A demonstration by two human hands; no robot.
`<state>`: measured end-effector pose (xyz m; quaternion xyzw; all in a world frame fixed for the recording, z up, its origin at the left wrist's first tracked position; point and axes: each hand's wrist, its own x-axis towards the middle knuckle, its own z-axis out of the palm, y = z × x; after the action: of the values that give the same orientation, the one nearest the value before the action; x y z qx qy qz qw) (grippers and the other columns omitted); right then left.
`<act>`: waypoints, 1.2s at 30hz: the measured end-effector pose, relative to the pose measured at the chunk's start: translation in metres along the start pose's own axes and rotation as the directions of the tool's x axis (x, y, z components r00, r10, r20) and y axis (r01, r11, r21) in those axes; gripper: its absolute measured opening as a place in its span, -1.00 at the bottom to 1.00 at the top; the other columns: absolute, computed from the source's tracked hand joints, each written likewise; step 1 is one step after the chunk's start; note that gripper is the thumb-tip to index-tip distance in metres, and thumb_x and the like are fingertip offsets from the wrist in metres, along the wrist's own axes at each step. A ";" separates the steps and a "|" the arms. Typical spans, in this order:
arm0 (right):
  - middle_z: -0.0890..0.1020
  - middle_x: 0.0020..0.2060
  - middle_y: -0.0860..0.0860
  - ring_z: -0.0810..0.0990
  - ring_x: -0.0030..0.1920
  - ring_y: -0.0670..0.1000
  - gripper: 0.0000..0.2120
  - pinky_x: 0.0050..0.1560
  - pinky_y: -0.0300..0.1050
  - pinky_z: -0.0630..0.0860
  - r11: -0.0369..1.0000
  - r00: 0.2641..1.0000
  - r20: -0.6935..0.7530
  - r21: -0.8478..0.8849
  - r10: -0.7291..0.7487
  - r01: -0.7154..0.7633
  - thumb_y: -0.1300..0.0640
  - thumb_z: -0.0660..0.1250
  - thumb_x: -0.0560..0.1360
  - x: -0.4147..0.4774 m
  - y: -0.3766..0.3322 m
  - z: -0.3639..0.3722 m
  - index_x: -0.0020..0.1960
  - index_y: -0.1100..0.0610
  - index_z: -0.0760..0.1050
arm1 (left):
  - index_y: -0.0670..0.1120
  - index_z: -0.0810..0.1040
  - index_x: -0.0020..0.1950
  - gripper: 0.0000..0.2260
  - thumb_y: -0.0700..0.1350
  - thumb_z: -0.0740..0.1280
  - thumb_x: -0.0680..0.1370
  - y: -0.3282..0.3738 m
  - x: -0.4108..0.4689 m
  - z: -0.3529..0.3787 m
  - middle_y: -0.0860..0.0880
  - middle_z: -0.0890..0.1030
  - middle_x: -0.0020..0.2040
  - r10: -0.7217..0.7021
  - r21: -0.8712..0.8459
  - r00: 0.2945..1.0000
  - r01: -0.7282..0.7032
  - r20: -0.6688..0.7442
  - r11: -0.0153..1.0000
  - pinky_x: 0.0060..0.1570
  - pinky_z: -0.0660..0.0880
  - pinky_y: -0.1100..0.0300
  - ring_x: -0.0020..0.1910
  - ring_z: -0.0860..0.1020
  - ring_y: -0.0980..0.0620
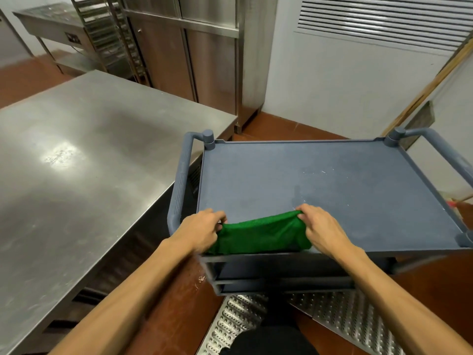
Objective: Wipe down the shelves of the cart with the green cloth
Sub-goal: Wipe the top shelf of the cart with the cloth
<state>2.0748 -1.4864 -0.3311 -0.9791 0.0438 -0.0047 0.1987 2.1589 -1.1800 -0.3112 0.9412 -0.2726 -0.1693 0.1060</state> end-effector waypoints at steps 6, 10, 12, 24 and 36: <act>0.62 -0.03 0.06 0.53 0.01 0.16 -0.83 -0.07 0.09 0.47 0.998 0.993 -0.118 0.055 -0.021 0.028 0.19 0.14 0.64 0.039 0.008 -0.039 0.13 0.10 0.49 | 0.04 0.48 0.18 -0.84 -0.14 0.22 0.63 0.010 0.038 -0.030 -0.05 0.55 0.11 0.031 -0.016 0.991 -0.033 -0.134 0.999 0.06 0.54 -0.09 0.08 0.55 -0.13; 0.63 -0.02 0.07 0.53 0.02 0.19 -0.83 -0.05 0.13 0.49 0.997 0.987 -0.158 0.062 -0.025 0.035 0.18 0.15 0.64 0.069 0.030 -0.064 0.15 0.09 0.49 | 0.03 0.52 0.17 -0.84 -0.15 0.23 0.65 0.027 0.078 -0.053 -0.05 0.55 0.11 0.037 -0.040 0.986 -0.044 -0.165 0.998 0.05 0.55 -0.09 0.06 0.54 -0.10; 0.63 -0.02 0.06 0.54 0.02 0.18 -0.83 -0.04 0.13 0.50 0.998 0.988 -0.154 0.058 -0.021 0.031 0.17 0.15 0.64 0.085 0.045 -0.074 0.14 0.07 0.48 | 0.03 0.55 0.17 -0.84 -0.14 0.23 0.65 0.038 0.100 -0.064 -0.06 0.55 0.10 0.041 -0.038 0.979 -0.049 -0.202 0.998 0.04 0.54 -0.08 0.05 0.54 -0.11; 0.64 0.00 0.08 0.55 0.05 0.18 -0.81 0.01 0.06 0.49 0.997 0.990 -0.138 0.069 -0.016 0.025 0.16 0.18 0.63 0.227 0.152 -0.121 0.16 0.07 0.53 | 0.03 0.62 0.15 -0.82 -0.13 0.26 0.63 0.095 0.263 -0.103 -0.08 0.59 0.12 -0.070 -0.008 0.965 0.070 -0.254 0.997 0.01 0.54 -0.04 0.11 0.55 -0.15; 0.69 0.00 0.10 0.64 -0.02 0.24 -0.73 0.05 0.13 0.55 0.996 0.951 -0.307 0.090 0.033 -0.005 0.36 0.32 0.48 0.317 0.270 -0.105 0.10 0.12 0.62 | -0.06 0.58 0.10 -0.82 -0.24 0.27 0.55 0.142 0.413 -0.048 -0.03 0.52 0.24 0.015 0.008 0.923 -0.013 -0.383 1.000 -0.19 0.54 -0.01 0.06 0.56 -0.17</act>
<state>2.3651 -1.8028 -0.3423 -0.9561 0.0836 -0.1574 0.2326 2.4374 -1.5195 -0.3336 0.9544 -0.2536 0.0195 0.1560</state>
